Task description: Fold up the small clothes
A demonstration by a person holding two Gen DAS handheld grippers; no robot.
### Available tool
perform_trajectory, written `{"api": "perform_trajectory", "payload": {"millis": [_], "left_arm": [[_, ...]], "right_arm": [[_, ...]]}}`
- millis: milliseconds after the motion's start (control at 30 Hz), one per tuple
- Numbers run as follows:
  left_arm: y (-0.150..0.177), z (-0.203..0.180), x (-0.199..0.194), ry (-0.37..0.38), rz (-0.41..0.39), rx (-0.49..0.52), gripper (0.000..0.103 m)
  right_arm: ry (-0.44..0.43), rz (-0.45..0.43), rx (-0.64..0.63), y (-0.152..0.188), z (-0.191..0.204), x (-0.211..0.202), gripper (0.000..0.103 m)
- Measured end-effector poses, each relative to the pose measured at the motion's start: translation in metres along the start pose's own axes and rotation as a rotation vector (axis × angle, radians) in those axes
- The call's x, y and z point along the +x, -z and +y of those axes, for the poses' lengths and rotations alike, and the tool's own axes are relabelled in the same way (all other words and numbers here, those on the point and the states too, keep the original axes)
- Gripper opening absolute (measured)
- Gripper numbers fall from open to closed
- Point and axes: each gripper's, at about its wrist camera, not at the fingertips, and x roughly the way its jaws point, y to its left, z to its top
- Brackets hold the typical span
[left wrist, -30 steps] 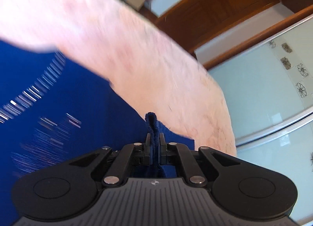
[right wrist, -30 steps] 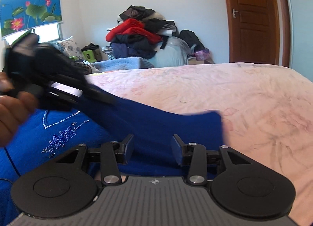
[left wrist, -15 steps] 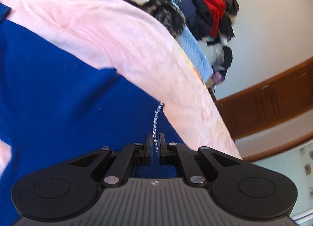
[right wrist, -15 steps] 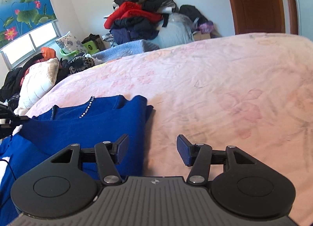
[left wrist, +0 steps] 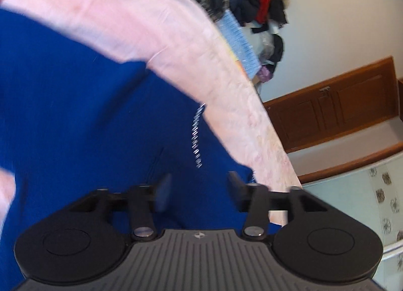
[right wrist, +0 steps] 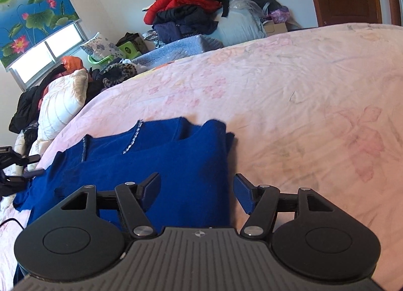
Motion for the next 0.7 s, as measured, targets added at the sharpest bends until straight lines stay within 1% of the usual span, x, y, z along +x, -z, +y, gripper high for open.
{"api": "perform_trajectory", "payload": {"millis": [33,100,167,300,433,567,633,667,700], "left_arm": [[0.004,0.007,0.006,-0.005,0.005,-0.027,0.063],[0.009,0.017,0.016,0.008,0.040,-0.074,0.063],[0.012,0.023,0.023,0.009,0.047,-0.113,0.062],[0.011,0.018,0.028,-0.006,0.043,-0.102,0.062],[0.015,0.010,0.022,-0.019,0.035,-0.088,0.063],[0.024,0.018,0.025,-0.019,0.082,-0.146,0.062],[0.024,0.018,0.027,-0.016,0.054,-0.163,0.062],[0.022,0.018,0.028,-0.021,0.035,-0.178,0.057],[0.021,0.017,0.029,-0.041,0.014,-0.187,0.051]], "right_arm": [[-0.007,0.005,-0.001,0.002,0.002,-0.001,0.067],[-0.013,0.008,-0.011,0.005,0.005,-0.004,0.068],[-0.015,0.007,-0.017,0.007,0.006,-0.007,0.068],[-0.005,0.001,-0.010,0.007,0.004,-0.013,0.068],[-0.005,-0.003,-0.001,0.008,0.002,-0.016,0.068],[-0.009,-0.001,0.002,0.010,0.001,-0.016,0.073],[-0.007,0.008,0.009,0.012,0.001,-0.012,0.073],[-0.007,0.012,0.013,0.012,0.001,-0.011,0.073],[-0.011,0.014,0.014,0.012,0.002,-0.010,0.073]]}}
